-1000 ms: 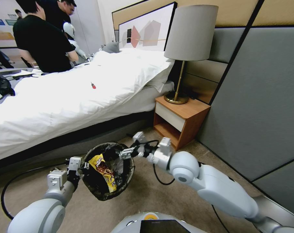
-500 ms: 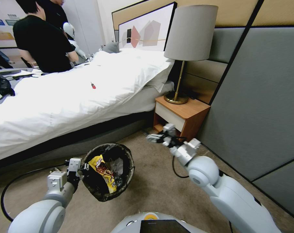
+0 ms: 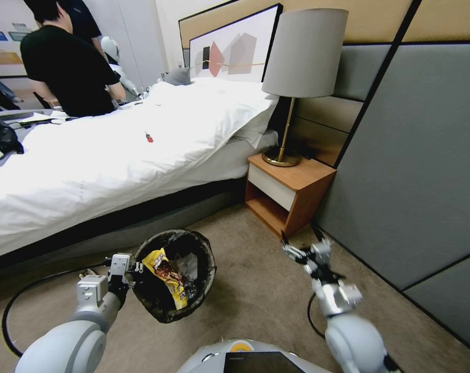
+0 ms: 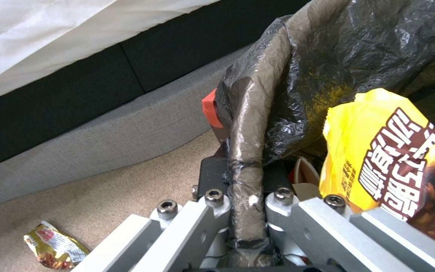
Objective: Pick up the trash bin, then pick up the garbage from the floor and place it into the trash bin.
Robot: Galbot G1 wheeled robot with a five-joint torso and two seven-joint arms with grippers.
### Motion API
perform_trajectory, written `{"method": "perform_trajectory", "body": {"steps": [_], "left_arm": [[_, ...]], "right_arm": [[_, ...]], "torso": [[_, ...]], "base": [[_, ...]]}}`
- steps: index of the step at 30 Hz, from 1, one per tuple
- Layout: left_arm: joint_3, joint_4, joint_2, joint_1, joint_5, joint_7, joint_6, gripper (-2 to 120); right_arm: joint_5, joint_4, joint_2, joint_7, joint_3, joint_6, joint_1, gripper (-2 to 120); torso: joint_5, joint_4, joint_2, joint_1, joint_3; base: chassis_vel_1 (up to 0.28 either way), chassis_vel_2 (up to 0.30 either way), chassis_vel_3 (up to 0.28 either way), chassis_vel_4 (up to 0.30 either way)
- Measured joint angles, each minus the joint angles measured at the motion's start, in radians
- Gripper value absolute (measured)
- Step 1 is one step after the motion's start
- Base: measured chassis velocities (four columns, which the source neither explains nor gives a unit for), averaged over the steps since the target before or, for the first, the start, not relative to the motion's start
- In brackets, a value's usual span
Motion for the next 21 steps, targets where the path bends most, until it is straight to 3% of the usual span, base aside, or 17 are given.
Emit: {"method": "perform_trajectory", "body": {"steps": [21], "left_arm": [[-0.021, 0.0, -0.013, -0.03, -0.012, 0.032, -0.005, 1]], "right_arm": [[-0.032, 0.023, 0.08, -0.005, 0.048, 0.048, -0.06, 100]], "torso": [[0.0001, -0.0001, 0.0, 0.0, 0.0]], "base": [[0.027, 0.028, 0.031, 0.026]]}}
